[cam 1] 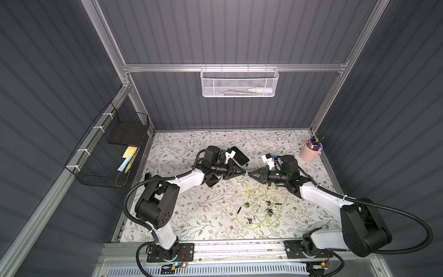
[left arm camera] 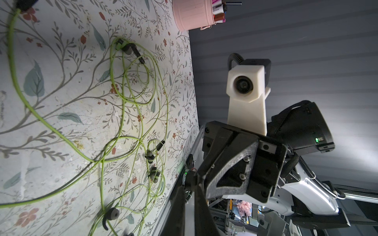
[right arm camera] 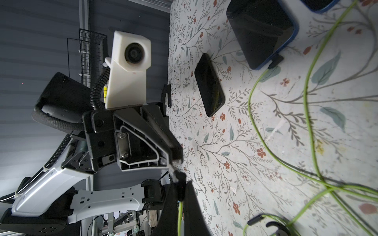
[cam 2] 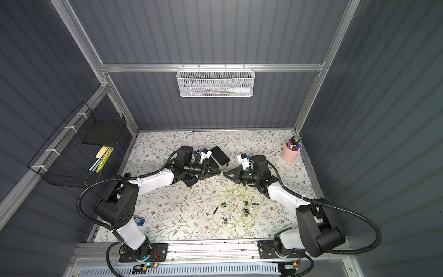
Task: Plug wired earphones into phones
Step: Pick up the wired earphone from the center of the board.
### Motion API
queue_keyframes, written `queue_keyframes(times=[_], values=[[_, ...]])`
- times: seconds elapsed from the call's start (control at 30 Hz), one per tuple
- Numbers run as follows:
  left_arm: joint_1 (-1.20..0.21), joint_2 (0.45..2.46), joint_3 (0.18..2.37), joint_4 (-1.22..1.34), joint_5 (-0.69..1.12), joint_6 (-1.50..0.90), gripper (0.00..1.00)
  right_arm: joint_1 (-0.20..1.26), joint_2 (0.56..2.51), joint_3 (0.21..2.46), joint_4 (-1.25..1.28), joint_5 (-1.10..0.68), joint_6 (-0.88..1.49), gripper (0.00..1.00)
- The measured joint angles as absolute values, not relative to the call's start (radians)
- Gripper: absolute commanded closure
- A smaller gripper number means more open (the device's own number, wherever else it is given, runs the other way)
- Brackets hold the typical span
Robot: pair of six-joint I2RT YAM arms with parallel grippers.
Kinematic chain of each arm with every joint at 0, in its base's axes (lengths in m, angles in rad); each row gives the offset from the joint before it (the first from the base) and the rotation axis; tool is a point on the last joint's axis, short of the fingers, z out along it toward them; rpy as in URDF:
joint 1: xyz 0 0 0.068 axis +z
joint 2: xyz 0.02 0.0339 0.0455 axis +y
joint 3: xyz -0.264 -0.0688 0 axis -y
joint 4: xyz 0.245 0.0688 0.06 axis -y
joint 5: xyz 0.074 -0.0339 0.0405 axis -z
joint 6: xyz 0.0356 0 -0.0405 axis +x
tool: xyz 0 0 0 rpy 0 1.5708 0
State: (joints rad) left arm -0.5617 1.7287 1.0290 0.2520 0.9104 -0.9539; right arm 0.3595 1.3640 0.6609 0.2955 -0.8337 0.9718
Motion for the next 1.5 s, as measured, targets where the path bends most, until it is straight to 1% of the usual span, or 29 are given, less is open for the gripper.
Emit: queue_keyframes(times=[0.27, 0.4, 0.6, 0.77, 1.17, 1.33, 1.5], values=[[-0.562, 1.729, 1.019, 0.313, 0.918, -0.975, 0.86, 0.36, 1.372, 0.661, 0.33, -0.849, 0.981, 0.95], [-0.562, 1.729, 1.015, 0.329, 0.917, -0.988, 0.78, 0.359, 1.377, 0.661, 0.35, -0.854, 0.985, 0.95], [-0.562, 1.729, 1.005, 0.338, 0.918, -1.0, 0.77, 0.356, 1.379, 0.66, 0.355, -0.857, 0.987, 0.95], [-0.562, 1.737, 1.005, 0.338, 0.918, -1.008, 0.73, 0.354, 1.379, 0.659, 0.346, -0.856, 0.984, 0.96], [-0.564, 1.746, 1.005, 0.405, 0.92, -1.045, 0.72, 0.338, 1.361, 0.642, 0.236, -0.812, 0.956, 0.96], [-0.572, 1.746, 1.005, 0.411, 0.923, -1.045, 0.76, 0.338, 1.369, 0.643, 0.232, -0.812, 0.95, 0.96], [-0.582, 1.746, 1.005, 0.413, 0.929, -1.045, 0.76, 0.338, 1.371, 0.643, 0.253, -0.812, 0.954, 0.96]])
